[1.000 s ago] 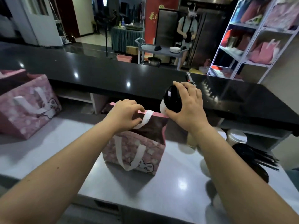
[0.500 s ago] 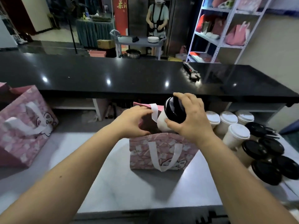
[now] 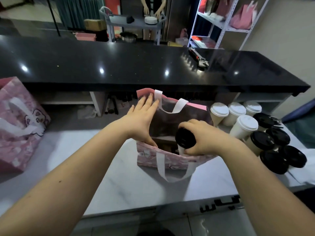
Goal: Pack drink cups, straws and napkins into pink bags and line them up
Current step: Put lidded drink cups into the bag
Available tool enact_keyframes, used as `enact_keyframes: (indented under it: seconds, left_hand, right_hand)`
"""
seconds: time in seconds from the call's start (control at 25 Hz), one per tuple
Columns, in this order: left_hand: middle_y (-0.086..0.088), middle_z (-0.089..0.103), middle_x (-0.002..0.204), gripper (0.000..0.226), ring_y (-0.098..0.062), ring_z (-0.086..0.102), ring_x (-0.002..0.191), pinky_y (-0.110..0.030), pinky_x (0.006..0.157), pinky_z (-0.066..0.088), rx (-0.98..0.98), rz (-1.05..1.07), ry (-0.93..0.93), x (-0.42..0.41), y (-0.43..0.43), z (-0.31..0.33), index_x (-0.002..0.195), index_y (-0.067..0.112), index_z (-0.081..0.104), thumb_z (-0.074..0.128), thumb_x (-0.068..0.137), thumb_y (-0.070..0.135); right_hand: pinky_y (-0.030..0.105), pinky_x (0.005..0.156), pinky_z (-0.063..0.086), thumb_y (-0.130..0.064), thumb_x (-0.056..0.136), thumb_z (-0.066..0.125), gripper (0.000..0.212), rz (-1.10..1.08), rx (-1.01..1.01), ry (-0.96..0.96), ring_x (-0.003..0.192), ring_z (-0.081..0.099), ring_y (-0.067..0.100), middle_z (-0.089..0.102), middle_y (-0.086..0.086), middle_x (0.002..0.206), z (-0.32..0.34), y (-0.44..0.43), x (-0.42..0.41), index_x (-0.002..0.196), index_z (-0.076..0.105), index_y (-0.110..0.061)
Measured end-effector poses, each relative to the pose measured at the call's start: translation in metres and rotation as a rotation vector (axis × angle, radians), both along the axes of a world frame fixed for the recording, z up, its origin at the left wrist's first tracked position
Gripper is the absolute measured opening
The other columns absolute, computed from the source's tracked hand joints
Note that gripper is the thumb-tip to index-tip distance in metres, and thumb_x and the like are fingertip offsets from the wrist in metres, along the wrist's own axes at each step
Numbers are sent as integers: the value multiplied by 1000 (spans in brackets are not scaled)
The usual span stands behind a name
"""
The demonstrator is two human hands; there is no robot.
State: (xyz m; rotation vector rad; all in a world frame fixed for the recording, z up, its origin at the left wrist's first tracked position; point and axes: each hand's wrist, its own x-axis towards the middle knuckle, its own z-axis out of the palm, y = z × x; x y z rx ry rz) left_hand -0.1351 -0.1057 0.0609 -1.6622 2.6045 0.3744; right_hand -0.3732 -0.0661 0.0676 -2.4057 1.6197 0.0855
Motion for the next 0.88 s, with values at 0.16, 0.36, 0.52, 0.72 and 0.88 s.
enact_keyframes:
  seconds: [0.16,0.36,0.52,0.72,0.88]
  left_hand:
    - [0,-35,154,157,-22,-33,141,-51,119,-2,-29,-48,-15,-2,18,-2,144,27,-32,83,46,67]
    - [2,-35,154,159,-20,-34,140,-53,119,-3,-50,-44,23,-2,30,-3,145,28,-31,84,42,67]
    - [1,-34,155,156,-22,-31,142,-53,119,-3,-57,1,9,-2,32,-2,146,27,-30,84,47,64]
    - [1,-33,155,154,-22,-29,143,-52,119,-3,-81,46,10,0,37,-1,145,27,-31,82,48,67]
    - [1,-34,155,156,-21,-31,142,-55,118,-6,-103,59,-25,1,44,-4,145,26,-32,80,46,72]
  right_hand:
    - [42,80,46,-34,72,76,76,-10,0,226,114,44,34,43,10,130,-17,-23,29,132,32,-19]
    - [40,103,41,-40,67,81,108,107,88,-26,131,38,34,28,11,152,-31,-46,65,148,13,-20]
    - [43,108,33,-44,80,68,95,309,-30,108,136,23,37,17,13,153,-62,-29,71,151,10,-18]
    - [50,118,1,-56,92,43,79,409,-12,213,146,-14,31,-17,5,160,-91,-25,60,152,-3,-32]
    - [50,116,-12,-62,95,25,71,415,12,181,142,-31,20,-29,-7,155,-103,-34,57,150,-12,-37]
